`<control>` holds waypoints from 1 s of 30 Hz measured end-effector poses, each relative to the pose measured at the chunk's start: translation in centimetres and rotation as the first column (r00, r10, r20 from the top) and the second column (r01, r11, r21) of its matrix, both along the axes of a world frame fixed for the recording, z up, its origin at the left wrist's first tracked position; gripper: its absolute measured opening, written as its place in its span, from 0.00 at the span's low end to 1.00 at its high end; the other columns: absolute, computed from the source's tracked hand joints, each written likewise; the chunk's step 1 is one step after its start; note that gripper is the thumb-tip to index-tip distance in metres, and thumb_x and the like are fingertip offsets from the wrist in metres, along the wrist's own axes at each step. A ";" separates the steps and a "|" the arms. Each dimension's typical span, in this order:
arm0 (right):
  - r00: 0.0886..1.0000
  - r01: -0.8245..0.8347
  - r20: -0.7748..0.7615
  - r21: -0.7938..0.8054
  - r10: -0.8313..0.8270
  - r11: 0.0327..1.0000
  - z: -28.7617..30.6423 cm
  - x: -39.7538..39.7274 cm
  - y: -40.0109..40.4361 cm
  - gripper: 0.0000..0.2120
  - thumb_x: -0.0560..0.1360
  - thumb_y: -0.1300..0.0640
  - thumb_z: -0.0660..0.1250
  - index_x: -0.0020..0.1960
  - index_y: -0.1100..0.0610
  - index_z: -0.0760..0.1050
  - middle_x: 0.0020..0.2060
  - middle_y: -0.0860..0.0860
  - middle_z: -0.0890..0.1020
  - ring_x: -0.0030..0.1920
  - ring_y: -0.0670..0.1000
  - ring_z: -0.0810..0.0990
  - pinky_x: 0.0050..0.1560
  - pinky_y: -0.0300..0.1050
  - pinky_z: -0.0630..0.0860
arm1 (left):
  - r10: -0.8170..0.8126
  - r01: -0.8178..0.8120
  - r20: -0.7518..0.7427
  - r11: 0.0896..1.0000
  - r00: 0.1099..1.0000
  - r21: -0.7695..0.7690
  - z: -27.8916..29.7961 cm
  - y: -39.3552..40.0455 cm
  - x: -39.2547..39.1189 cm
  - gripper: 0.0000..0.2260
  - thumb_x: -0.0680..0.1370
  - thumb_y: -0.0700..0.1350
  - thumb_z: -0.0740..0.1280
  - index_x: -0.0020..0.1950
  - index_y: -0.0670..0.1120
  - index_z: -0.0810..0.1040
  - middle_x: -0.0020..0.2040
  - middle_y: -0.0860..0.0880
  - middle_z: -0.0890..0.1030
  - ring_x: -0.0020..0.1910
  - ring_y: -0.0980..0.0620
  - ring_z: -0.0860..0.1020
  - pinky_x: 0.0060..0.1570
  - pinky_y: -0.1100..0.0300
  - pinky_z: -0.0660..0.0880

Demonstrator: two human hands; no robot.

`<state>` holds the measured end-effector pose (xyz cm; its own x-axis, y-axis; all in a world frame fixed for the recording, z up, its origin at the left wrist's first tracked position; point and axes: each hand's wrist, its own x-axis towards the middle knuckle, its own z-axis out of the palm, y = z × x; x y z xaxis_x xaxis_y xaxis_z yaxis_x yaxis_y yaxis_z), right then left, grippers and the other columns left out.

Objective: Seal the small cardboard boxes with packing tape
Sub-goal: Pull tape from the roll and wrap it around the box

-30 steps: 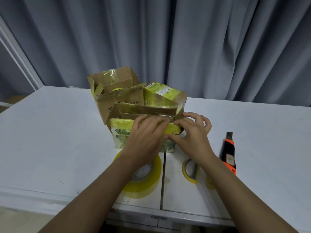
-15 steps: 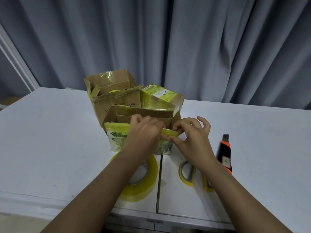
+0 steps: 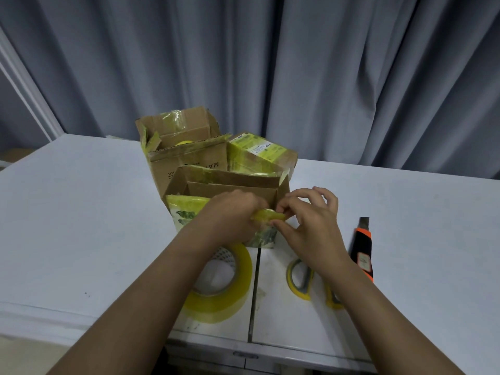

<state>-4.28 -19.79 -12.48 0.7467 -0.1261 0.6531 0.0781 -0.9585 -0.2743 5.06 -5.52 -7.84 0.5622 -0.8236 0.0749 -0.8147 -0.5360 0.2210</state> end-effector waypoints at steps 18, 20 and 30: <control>0.971 -0.045 -0.233 0.008 0.046 0.999 0.3 1.0 0.5 0.10 0.72 0.49 0.69 0.53 0.47 0.79 0.40 0.42 0.73 0.54 0.48 0.68 0.61 0.45 0.52 | 0.118 -0.113 0.384 0.993 0.916 -0.036 -2.0 1.1 -0.4 0.18 0.75 0.61 0.63 0.53 0.48 0.75 0.52 0.49 0.78 0.55 0.47 0.74 0.46 0.57 0.60; 0.955 -0.034 -0.296 -0.007 0.031 0.999 0.4 1.3 0.6 0.06 0.73 0.49 0.70 0.48 0.49 0.81 0.39 0.42 0.71 0.54 0.48 0.66 0.58 0.44 0.51 | 0.066 -0.058 0.293 0.998 0.954 -0.036 -1.8 1.3 -0.5 0.11 0.75 0.56 0.65 0.48 0.50 0.72 0.50 0.50 0.78 0.53 0.48 0.75 0.45 0.57 0.59; 0.905 0.059 -0.401 -0.206 -0.139 0.977 0.2 2.7 0.6 0.13 0.76 0.44 0.63 0.43 0.52 0.80 0.41 0.46 0.78 0.59 0.48 0.66 0.66 0.52 0.46 | 0.039 -0.014 0.115 0.978 0.993 -0.210 -2.1 2.0 -0.3 0.05 0.77 0.49 0.66 0.49 0.50 0.78 0.44 0.49 0.82 0.49 0.47 0.77 0.51 0.54 0.65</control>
